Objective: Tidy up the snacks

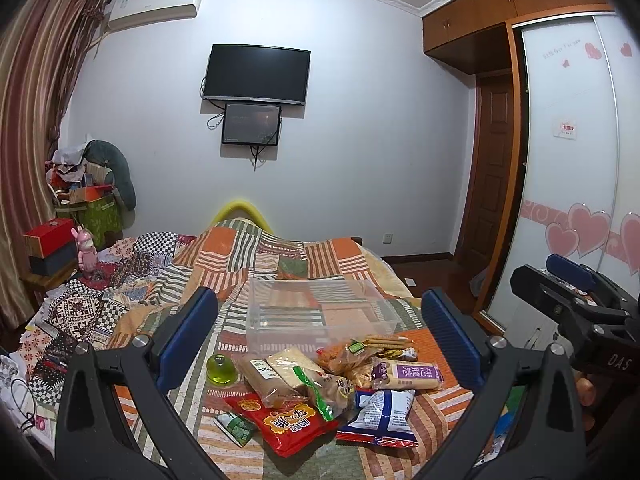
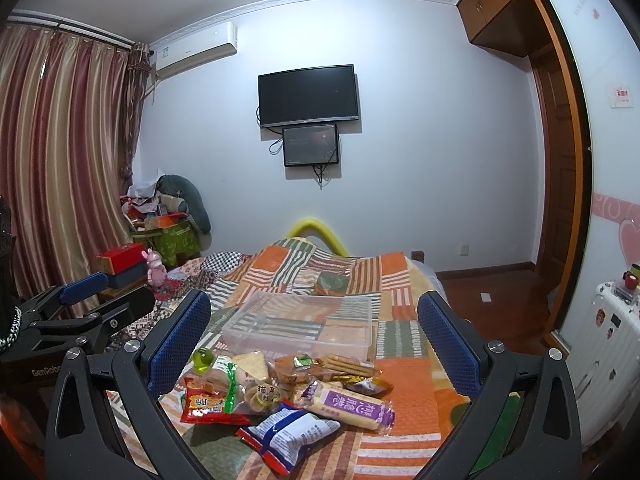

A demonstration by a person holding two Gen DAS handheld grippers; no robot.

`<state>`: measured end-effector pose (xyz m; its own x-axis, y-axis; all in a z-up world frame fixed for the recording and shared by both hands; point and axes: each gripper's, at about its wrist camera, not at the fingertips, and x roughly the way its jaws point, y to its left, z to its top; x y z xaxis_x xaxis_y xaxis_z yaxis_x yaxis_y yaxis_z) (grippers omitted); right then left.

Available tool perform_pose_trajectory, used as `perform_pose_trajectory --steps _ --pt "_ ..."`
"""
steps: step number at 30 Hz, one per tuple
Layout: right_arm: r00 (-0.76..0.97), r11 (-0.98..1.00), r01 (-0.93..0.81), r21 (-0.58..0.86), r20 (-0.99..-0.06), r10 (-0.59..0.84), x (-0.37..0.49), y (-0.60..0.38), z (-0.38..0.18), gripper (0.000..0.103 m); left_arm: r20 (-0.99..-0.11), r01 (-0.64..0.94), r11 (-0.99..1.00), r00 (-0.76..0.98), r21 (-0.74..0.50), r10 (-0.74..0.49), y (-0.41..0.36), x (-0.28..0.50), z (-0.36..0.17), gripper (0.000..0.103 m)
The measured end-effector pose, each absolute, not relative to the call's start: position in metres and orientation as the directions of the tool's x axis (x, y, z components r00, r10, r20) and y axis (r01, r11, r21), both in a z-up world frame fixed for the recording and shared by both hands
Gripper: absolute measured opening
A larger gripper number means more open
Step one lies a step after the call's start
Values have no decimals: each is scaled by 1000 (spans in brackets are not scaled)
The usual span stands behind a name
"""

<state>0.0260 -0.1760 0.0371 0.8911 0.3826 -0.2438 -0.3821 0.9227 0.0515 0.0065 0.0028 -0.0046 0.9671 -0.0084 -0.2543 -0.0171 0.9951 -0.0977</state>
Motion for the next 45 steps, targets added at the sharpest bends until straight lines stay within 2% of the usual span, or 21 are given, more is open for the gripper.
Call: perform_pose_trajectory --steps 14,20,23,27,30,40,45 --pt "884 923 -379 65 -271 382 33 -177 28 103 -256 -13 997 967 -80 -8 5 7 -7 102" --pt "854 912 -399 91 -326 406 42 -179 17 95 -304 -5 997 953 -71 -17 9 16 -15 84" --pt "833 911 -403 90 -376 406 48 -178 7 88 -352 -5 998 936 -59 -17 17 23 -25 76" --pt "778 908 -405 111 -480 406 63 -178 -15 79 -434 -7 998 901 -67 -22 31 37 -44 70" --pt "735 906 -404 128 -545 405 72 -178 -30 75 -497 -3 997 867 -80 -37 44 46 -63 70" --pt "587 895 -416 160 -704 399 91 -166 -75 75 -665 22 994 742 -104 -86 59 75 -127 70" --pt "522 884 -435 172 -752 403 100 -151 -94 75 -719 -1 990 688 -138 -100 64 93 -154 80"
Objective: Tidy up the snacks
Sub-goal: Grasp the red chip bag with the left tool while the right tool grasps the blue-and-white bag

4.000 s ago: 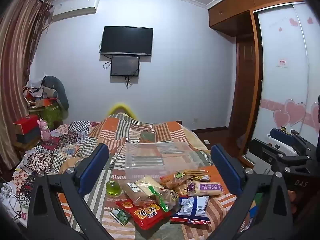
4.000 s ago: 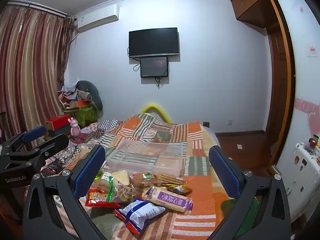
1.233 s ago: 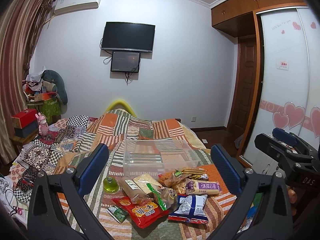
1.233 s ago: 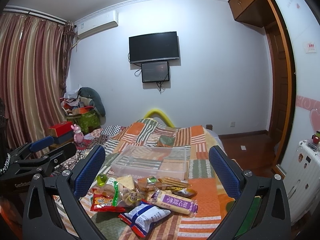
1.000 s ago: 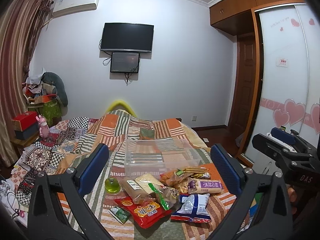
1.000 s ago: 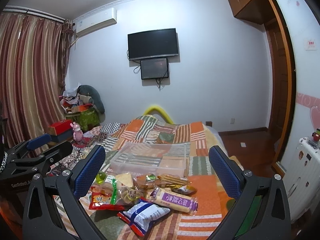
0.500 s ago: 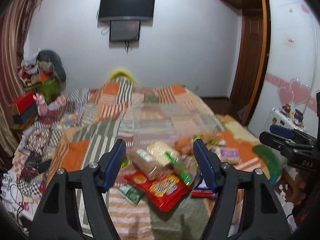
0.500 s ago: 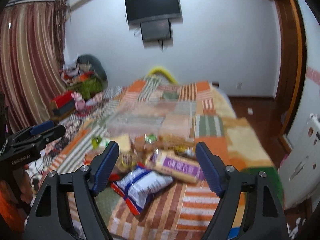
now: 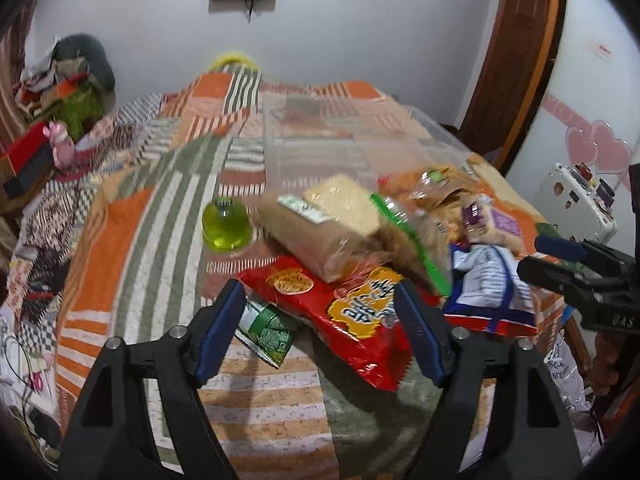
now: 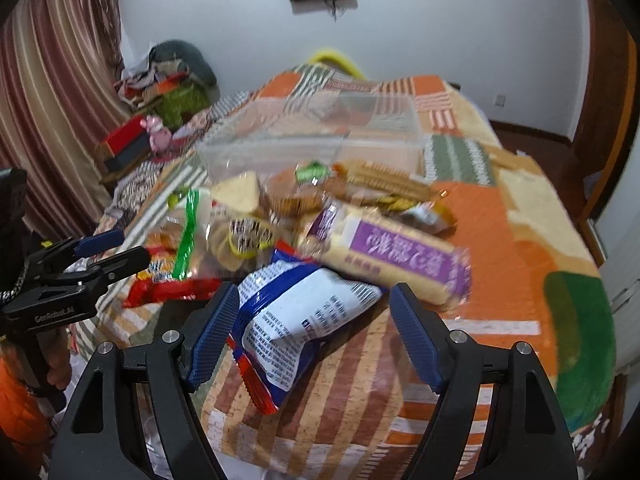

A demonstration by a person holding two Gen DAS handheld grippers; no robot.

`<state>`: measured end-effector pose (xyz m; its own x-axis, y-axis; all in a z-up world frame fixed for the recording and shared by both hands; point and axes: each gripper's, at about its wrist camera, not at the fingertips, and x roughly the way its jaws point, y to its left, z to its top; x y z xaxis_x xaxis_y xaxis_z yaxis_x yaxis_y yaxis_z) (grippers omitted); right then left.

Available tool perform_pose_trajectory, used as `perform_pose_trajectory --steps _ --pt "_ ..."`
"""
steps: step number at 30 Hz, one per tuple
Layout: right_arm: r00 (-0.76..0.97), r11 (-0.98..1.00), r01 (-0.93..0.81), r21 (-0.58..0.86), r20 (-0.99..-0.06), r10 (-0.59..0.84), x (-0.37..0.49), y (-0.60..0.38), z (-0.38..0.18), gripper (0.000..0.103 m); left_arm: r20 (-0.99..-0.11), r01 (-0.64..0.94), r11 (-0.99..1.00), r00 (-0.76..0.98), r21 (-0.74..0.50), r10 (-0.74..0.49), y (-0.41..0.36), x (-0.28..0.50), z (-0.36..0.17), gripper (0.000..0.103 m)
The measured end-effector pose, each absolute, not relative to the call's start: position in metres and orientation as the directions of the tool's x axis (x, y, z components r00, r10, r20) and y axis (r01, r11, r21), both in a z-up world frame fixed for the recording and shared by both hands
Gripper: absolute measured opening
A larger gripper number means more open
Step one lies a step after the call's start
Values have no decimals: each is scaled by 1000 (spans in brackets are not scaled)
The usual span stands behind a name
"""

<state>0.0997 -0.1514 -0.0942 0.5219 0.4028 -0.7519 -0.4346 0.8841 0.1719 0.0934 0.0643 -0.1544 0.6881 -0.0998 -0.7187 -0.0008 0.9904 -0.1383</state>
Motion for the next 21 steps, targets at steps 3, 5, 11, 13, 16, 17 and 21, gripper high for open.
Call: perform_pose_trajectory --steps 3,5,11,13,16,17,21 --pt "494 877 -446 178 -768 407 104 -147 -102 75 -740 -13 986 663 -169 -118 67 101 -165 82" --pt "470 868 -455 198 -774 423 108 -144 -105 75 -745 -5 982 652 -190 -141 66 106 -172 83" --pt "462 867 -461 190 -783 417 114 -136 -110 83 -747 16 983 647 -183 -150 55 117 -181 94" --pt "453 866 -462 190 -790 414 116 -136 -114 87 -755 9 985 642 -171 -137 51 123 -184 96" --pt "419 859 -457 230 -797 435 119 -136 -120 88 -760 -1 987 638 -160 -122 49 127 -188 97" --pt "408 857 -454 246 -797 445 120 -138 -122 87 -760 -2 988 638 -155 -118 49 128 -188 97" --pt "396 853 -447 268 -796 457 119 -146 -121 86 -756 -9 989 646 -145 -105 56 123 -185 96"
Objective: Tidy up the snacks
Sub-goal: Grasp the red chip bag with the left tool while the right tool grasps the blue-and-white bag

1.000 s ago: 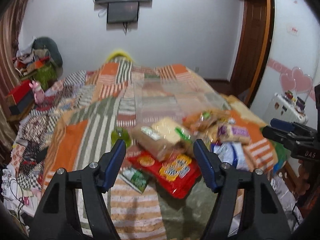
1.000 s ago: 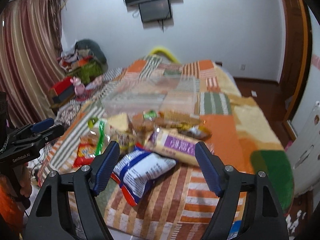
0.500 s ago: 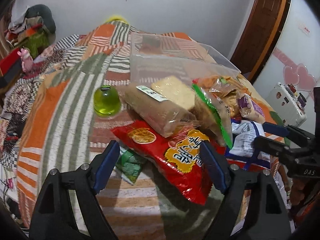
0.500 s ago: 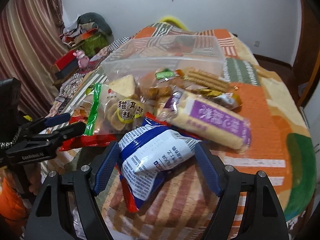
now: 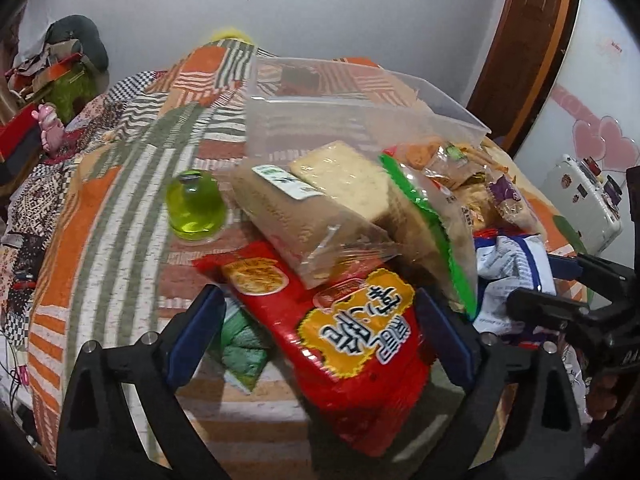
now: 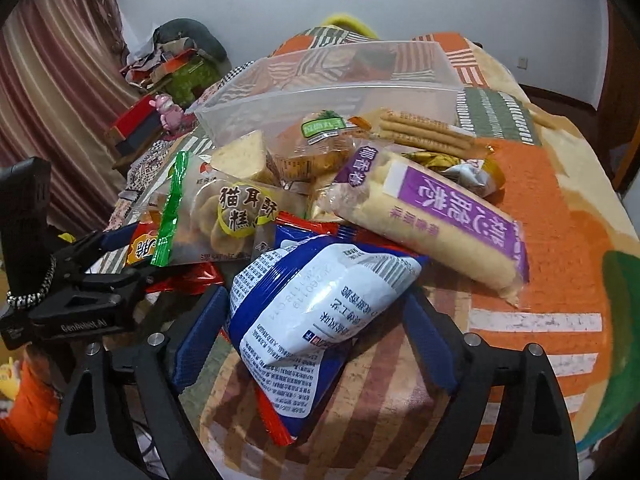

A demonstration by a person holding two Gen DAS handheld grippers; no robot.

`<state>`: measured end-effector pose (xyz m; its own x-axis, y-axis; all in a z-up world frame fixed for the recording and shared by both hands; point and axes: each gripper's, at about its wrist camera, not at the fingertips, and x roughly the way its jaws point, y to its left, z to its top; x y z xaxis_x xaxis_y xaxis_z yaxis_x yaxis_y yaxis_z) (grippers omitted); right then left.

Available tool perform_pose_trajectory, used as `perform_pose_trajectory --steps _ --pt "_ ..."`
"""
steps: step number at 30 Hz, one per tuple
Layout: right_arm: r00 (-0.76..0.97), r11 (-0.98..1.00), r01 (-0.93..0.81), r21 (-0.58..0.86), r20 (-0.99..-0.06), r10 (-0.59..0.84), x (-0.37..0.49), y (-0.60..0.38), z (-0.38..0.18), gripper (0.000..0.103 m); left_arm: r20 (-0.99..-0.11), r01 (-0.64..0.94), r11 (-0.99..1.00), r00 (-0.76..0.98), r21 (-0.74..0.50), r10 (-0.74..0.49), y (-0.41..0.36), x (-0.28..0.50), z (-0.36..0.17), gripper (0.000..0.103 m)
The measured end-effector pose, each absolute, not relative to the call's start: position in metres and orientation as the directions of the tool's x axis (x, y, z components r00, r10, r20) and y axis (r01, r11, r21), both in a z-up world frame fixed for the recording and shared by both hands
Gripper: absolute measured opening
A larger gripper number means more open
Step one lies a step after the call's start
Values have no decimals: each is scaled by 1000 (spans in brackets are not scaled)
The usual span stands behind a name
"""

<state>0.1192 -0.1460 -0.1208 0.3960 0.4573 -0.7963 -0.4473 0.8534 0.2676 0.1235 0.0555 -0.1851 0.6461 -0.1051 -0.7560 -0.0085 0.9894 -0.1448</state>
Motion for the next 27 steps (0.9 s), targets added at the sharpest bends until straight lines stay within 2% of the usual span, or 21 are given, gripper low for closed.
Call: perform_pose_trajectory --steps 5,9,14,18,20,27 --pt "413 864 -444 238 -801 433 115 -157 -117 84 -744 -72 992 667 -103 -29 80 109 -178 92" --pt "427 873 -438 216 -804 414 113 -165 -113 78 -758 -102 975 647 -196 -85 101 104 -177 91" --pt "451 880 -436 189 -800 395 112 -161 -106 76 -754 -33 978 642 -207 -138 76 110 -170 92" --pt "459 875 -451 177 -795 397 113 -155 -105 76 -779 -17 987 616 -159 -115 51 127 -178 93" --pt "452 871 -458 181 -796 403 115 -152 -106 76 -791 -38 990 605 -138 -87 45 135 -185 98" --pt "431 863 -467 193 -802 413 123 -138 -115 77 -780 -59 994 625 -95 -38 44 139 -197 101"
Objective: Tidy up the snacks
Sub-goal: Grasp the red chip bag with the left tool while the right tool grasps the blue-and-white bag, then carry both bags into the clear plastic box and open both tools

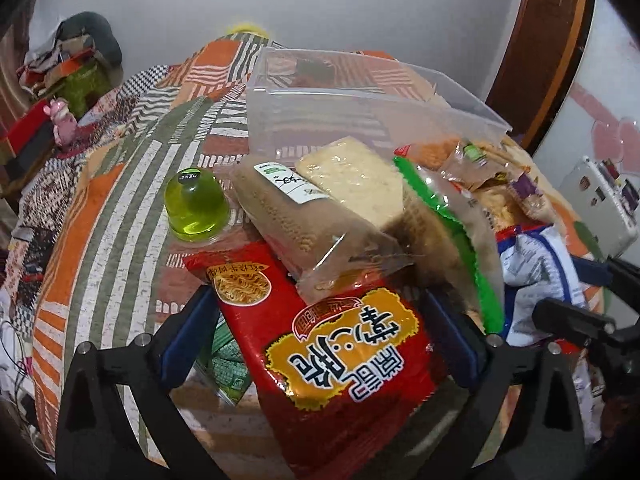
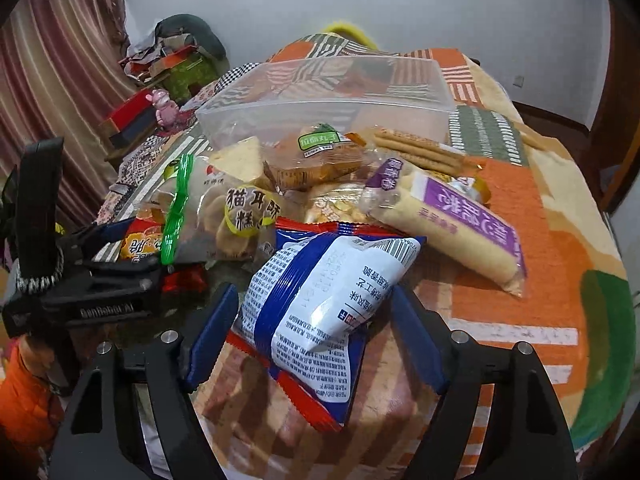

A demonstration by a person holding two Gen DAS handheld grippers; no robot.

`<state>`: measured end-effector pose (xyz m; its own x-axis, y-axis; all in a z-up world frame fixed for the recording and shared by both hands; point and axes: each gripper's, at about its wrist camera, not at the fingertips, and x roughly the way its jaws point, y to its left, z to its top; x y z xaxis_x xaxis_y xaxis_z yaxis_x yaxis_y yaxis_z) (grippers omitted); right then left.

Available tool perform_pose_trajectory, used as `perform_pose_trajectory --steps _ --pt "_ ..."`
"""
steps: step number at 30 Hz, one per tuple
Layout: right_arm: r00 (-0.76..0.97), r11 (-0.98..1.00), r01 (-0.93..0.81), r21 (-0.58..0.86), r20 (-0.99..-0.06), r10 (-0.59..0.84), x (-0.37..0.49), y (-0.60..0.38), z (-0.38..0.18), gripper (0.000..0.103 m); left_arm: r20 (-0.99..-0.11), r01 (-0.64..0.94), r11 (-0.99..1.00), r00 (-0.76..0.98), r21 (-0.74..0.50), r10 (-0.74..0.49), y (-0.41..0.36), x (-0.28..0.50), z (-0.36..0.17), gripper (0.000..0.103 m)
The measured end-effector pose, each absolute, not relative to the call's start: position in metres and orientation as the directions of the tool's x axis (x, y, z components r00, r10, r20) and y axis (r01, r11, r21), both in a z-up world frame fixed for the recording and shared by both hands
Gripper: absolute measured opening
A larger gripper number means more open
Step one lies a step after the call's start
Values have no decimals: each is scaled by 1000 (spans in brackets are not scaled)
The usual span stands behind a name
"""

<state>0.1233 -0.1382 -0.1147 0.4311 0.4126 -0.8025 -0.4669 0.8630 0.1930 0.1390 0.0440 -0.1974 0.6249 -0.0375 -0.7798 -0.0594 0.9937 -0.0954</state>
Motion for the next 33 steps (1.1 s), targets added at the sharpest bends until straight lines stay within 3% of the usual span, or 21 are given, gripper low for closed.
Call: perform_pose_trajectory --steps 4,6,9,15,22,33 --pt "425 866 -461 193 -809 407 125 -134 -121 78 -780 -54 998 625 -17 20 42 136 -203 93" --pt "435 869 -459 185 -806 401 125 -134 -122 74 -774 -60 998 631 9 45 44 134 -205 80" --pt "445 873 -462 159 -810 383 122 -134 -122 65 -766 -67 998 640 11 52 50 131 -203 70" --pt "454 873 -464 152 -805 382 115 -138 -117 56 -761 -53 998 647 15 46 58 117 -196 69" --pt "485 867 -476 145 -780 396 110 -146 -99 54 -736 -74 997 675 2 51 70 94 -172 69" --pt "568 870 -474 134 -709 418 116 -152 -62 54 -624 -61 996 782 -58 11 77 90 -109 69"
